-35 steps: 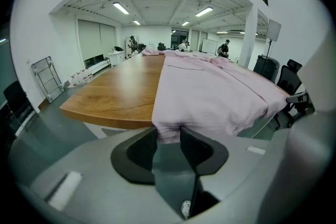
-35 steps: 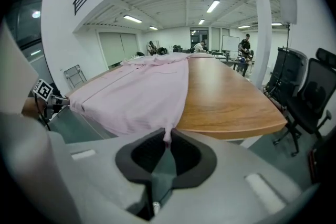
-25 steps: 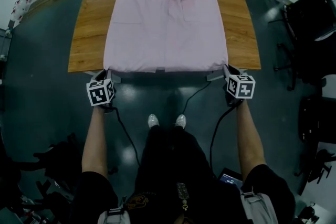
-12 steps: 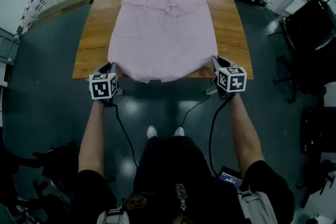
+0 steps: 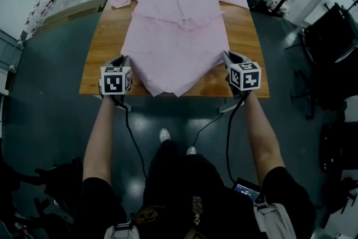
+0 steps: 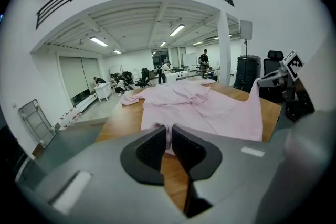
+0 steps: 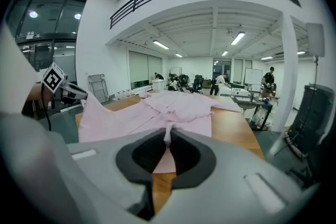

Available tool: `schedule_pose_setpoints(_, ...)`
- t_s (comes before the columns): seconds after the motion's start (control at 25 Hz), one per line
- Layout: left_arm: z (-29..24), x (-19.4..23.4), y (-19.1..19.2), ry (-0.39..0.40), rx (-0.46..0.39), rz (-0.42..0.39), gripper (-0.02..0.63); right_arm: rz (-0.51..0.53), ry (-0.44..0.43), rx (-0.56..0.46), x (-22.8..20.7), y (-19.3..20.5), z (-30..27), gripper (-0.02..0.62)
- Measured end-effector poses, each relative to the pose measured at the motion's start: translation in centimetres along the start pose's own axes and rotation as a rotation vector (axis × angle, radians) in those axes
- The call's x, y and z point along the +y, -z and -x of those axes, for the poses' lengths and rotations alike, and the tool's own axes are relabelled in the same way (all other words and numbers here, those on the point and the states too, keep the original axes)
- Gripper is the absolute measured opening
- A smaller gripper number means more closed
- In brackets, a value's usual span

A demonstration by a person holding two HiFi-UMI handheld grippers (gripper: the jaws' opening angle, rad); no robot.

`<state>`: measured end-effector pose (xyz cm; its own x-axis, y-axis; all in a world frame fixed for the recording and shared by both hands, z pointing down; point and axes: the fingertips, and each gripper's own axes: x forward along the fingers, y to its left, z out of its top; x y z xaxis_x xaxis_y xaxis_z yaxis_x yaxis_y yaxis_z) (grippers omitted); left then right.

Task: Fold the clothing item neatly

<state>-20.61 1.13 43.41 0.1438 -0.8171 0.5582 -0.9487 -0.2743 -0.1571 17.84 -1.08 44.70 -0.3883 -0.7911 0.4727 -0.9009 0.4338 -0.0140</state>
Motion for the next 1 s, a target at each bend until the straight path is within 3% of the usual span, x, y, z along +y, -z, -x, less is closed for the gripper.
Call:
schedule_pose_setpoints(0.48, -6.0, 2.4, -8.5, 0.126, -0.042, -0.074, 0.043, 0.013, 0.118, -0.045, -1.1, -8.5, -3.5, 0.026)
schedule_pose_setpoints(0.8, -10.9, 4.0, -12.3, 0.124, -0.037, -0.085, 0.043, 0.014, 0.159, -0.05, -4.6, -11.5, -6.9, 0.026)
schedule_pose_setpoints(1.0, -14.8, 5.7, -14.3, 0.08, -0.021, -0.074, 0.043, -0.01, 0.156, -0.062, -8.0, -12.4, -10.2, 0.026)
